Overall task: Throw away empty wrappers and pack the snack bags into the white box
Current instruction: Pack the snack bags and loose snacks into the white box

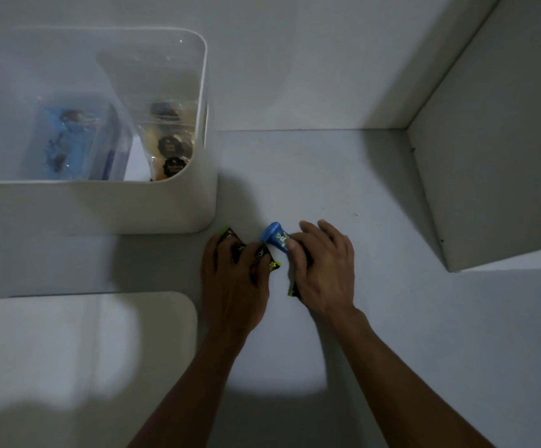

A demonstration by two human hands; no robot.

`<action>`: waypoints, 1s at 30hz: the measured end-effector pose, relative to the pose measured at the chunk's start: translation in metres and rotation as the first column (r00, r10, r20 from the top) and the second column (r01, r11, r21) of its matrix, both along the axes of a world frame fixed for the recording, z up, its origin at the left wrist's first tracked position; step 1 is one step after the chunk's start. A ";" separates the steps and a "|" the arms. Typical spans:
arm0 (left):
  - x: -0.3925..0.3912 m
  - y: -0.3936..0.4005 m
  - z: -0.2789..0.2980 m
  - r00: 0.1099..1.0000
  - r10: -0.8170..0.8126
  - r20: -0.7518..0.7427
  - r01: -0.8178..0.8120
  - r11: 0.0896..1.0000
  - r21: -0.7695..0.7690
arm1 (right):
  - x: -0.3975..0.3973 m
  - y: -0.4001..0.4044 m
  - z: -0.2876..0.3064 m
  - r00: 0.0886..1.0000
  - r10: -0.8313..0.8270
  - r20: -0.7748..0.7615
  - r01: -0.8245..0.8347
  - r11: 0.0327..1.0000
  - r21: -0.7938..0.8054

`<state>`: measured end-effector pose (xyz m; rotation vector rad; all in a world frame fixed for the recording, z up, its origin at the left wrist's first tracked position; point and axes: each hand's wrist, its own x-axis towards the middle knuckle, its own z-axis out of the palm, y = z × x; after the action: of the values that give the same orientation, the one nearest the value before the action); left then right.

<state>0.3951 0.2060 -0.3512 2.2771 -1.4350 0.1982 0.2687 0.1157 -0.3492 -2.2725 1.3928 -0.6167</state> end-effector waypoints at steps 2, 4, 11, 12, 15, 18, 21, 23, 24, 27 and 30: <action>-0.003 0.002 0.001 0.998 0.024 -0.053 -0.024 1.000 -0.002 | -0.010 0.010 0.008 0.999 -0.023 0.046 0.021 0.999 0.050; -0.006 0.004 0.000 0.997 0.024 -0.074 -0.023 1.000 0.016 | -0.015 0.022 0.014 0.999 0.016 -0.042 -0.013 0.998 0.056; -0.013 0.004 -0.002 0.981 0.160 -0.106 -0.157 0.987 0.030 | -0.009 0.025 -0.003 0.969 0.018 -0.247 -0.038 0.996 -0.076; -0.013 0.003 -0.003 0.987 0.135 -0.093 -0.132 0.991 0.033 | -0.009 0.024 -0.004 0.978 -0.004 -0.208 -0.019 0.994 -0.108; -0.013 0.004 -0.006 0.993 0.102 -0.063 -0.101 0.995 0.021 | -0.009 0.020 -0.009 0.993 -0.033 -0.110 0.015 0.987 -0.162; -0.017 0.006 -0.007 0.991 0.135 -0.007 -0.135 0.991 0.021 | -0.006 0.022 -0.010 0.985 -0.089 -0.149 0.053 0.971 -0.231; -0.020 0.008 -0.008 0.993 0.121 0.006 -0.120 0.992 -0.028 | -0.004 0.024 -0.010 0.962 -0.150 -0.230 0.080 0.955 -0.287; -0.021 0.009 -0.009 0.993 0.115 0.018 -0.113 0.992 -0.058 | -0.004 0.025 -0.010 0.958 -0.159 -0.238 0.079 0.947 -0.313; -0.023 0.010 -0.009 0.993 0.115 0.027 -0.113 0.991 -0.066 | -0.004 0.026 -0.010 0.959 -0.155 -0.236 0.074 0.945 -0.319; -0.023 0.012 -0.009 0.995 0.101 -0.010 -0.101 0.989 -0.109 | -0.004 0.027 -0.011 0.966 -0.135 -0.219 0.060 0.947 -0.317; -0.022 0.013 -0.008 0.992 0.100 -0.075 -0.111 0.981 -0.159 | -0.005 0.029 -0.010 0.977 -0.110 -0.181 0.055 0.957 -0.285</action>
<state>0.3726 0.2189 -0.3589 2.2055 -1.2195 0.2594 0.2636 0.1448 -0.3594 -2.5647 1.5879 -0.6677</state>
